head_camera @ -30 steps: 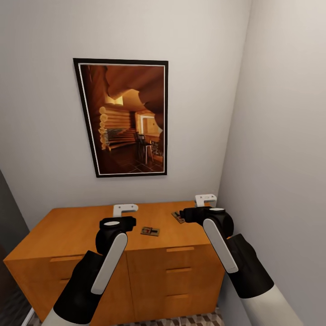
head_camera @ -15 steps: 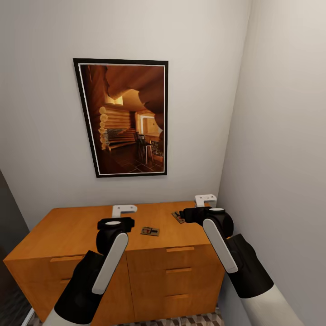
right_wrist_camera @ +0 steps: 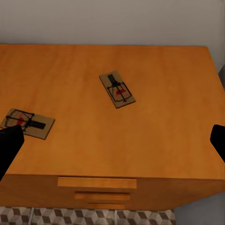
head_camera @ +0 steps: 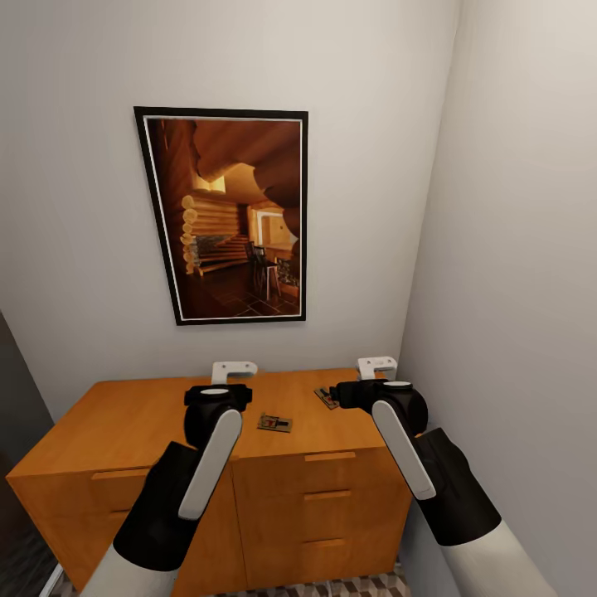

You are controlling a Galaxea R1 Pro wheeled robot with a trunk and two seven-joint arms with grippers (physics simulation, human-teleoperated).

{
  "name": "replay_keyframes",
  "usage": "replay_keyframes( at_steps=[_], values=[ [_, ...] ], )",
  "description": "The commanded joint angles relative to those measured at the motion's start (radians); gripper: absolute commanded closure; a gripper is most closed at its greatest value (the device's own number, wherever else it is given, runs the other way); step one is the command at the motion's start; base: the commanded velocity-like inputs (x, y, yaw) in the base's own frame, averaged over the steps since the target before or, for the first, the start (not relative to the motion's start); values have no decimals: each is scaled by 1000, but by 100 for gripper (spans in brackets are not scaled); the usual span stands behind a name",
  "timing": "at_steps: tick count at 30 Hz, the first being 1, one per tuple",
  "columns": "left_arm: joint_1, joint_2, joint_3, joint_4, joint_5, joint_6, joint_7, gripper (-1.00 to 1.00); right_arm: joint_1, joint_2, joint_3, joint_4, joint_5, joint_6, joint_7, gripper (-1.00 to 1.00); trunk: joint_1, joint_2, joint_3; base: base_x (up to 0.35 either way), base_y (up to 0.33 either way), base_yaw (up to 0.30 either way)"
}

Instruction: Take the four mousetraps from the cabinet in the bathroom and place them on the bathroom floor. Make sure all four end up on the same floor surface, and ensure that at least two of them are either under or directly next to the same bathroom sink.

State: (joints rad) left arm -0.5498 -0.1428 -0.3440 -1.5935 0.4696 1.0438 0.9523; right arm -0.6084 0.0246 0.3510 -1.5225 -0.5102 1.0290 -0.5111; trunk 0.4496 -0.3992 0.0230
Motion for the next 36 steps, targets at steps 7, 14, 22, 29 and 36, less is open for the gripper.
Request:
replay_keyframes(
  at_steps=[7, 14, 22, 29, 36],
  values=[
    [-50, -8, -1, 0, 18, 3, 23, -100, -1, 0, -1, 0, -10, 2, -10, -100, 0, -1, -1, 0, 0, 0],
    [-106, -10, -1, 1, 35, 3, 26, -100, -1, 1, -2, 10, -10, 2, -10, -100, 0, -1, -1, 0, 0, 0],
    [-150, -11, -1, 9, 164, 3, 42, -100, -11, 13, -1, 91, -10, 2, -11, -100, 0, -1, -1, 0, 0, 0],
    [-208, -11, -1, 55, 280, 3, 133, -100, -70, 45, -1, 155, -9, 13, -24, -100, 0, -1, -1, 0, 0, 0],
    [-256, -11, 0, 121, 417, 3, 207, -100, -189, 83, 0, 257, -13, 18, -88, -100, 0, -1, -1, 0, 0, 0]
  ],
)
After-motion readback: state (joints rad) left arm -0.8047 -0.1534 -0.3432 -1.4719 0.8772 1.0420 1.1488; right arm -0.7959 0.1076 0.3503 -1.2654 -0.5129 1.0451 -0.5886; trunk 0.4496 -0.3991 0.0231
